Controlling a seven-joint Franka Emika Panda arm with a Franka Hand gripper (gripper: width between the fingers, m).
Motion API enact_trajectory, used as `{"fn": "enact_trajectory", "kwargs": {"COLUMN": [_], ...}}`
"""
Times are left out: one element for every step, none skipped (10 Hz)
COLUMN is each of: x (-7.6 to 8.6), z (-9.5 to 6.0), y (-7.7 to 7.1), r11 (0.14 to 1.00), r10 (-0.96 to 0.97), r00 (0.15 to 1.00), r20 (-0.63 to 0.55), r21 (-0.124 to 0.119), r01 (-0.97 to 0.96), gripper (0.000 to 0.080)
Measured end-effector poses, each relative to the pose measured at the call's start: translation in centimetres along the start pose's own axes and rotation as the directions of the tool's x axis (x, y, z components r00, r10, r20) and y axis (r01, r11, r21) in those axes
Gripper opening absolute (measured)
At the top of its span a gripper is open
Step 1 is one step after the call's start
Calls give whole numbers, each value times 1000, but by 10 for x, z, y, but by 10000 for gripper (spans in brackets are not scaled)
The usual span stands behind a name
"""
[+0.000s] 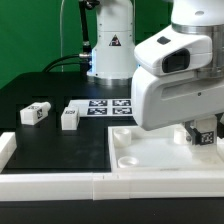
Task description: Assemble one leg
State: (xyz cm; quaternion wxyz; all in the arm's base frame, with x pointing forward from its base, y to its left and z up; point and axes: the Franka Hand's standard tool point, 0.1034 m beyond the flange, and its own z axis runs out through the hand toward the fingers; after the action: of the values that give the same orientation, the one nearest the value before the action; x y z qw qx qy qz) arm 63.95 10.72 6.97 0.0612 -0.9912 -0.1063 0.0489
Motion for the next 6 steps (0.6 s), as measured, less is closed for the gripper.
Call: {"fn": "enact_trajectory", "kwargs": {"x": [0,0,0,-1,0,0], "z": [0,0,1,2,2,2], "y": [0,1,2,1,-1,-1], "r11": [1000,993,958,910,827,743], "r10": [12,119,288,415,562,669], "r00": [1000,993,958,910,827,743], "r20": [0,-1,1,2,-1,-5], "r21": [1,3,3,2,1,-1], "r01": [-12,-119,-288,-415,-562,-669], "gripper": [292,292,292,292,292,292]}}
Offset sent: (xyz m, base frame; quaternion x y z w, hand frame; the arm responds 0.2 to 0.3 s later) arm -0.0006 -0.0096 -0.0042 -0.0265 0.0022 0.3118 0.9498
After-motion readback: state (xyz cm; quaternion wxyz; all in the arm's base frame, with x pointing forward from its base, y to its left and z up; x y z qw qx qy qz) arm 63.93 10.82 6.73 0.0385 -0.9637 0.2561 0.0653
